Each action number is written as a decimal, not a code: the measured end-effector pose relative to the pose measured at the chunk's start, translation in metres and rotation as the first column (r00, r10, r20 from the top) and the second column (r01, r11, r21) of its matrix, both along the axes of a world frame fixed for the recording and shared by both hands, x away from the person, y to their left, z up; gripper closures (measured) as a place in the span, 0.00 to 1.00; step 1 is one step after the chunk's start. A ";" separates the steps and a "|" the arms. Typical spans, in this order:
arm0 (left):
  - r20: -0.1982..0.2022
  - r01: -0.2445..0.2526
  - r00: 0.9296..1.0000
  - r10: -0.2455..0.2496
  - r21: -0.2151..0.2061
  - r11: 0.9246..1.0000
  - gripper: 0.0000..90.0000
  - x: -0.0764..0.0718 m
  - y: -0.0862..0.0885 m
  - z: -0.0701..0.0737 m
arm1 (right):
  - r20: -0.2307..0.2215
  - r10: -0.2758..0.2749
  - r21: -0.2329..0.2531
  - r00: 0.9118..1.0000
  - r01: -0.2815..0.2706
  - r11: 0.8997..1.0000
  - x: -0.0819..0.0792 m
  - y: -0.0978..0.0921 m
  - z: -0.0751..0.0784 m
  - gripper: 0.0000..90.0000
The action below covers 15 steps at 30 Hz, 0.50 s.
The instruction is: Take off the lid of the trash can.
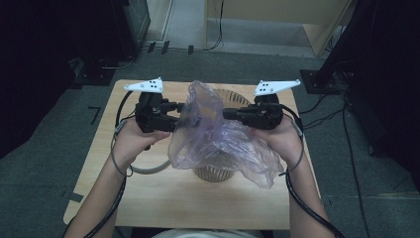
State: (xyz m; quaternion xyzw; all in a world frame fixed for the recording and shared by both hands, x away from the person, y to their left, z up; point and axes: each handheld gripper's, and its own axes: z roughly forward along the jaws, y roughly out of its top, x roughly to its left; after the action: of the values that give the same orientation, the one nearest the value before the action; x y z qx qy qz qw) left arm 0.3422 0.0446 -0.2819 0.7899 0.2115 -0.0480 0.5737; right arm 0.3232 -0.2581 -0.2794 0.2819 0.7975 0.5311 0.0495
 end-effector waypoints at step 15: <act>-0.075 -0.076 0.994 0.075 -0.006 0.997 1.00 0.015 0.023 -0.005 | -0.009 -0.037 0.038 0.999 0.037 0.999 0.002 -0.020 0.002 1.00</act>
State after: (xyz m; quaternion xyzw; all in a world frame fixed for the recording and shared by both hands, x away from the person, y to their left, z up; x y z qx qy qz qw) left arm 0.3573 0.0675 -0.2871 0.7763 0.2623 -0.0568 0.5704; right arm 0.3255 -0.2782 -0.2776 0.2998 0.7820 0.5440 0.0505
